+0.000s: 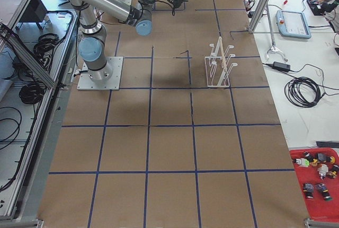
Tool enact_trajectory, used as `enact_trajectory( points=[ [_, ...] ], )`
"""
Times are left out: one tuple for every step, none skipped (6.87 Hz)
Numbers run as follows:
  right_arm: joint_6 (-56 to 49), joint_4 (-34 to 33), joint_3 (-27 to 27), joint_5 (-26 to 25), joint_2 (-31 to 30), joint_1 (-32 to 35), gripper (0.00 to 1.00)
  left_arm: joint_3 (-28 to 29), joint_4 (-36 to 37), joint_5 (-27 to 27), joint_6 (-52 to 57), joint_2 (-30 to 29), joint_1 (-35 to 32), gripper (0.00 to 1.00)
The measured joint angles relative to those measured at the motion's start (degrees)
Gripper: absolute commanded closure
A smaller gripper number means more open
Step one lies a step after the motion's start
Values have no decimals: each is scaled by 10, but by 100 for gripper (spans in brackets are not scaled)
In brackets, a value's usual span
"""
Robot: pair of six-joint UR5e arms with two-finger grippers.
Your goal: Transfer IKEA cup to right arm and place on rack
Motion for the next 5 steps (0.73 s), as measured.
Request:
enact_trajectory(
  points=[
    [16, -7, 11, 0, 0, 0, 0, -42, 104, -18, -41, -1, -2, 100],
    [22, -8, 15, 3, -1, 4, 0, -84, 198, -25, -83, 1, -13, 100],
    [26, -9, 15, 5, 0, 15, 0, -119, 266, -24, -113, 5, -35, 100],
    [36, -10, 14, 4, 0, 32, 0, -148, 310, -18, -128, 10, -60, 100],
    [52, -9, 14, 2, 1, 43, 0, -176, 343, -14, -135, 15, -78, 100]
  ],
)
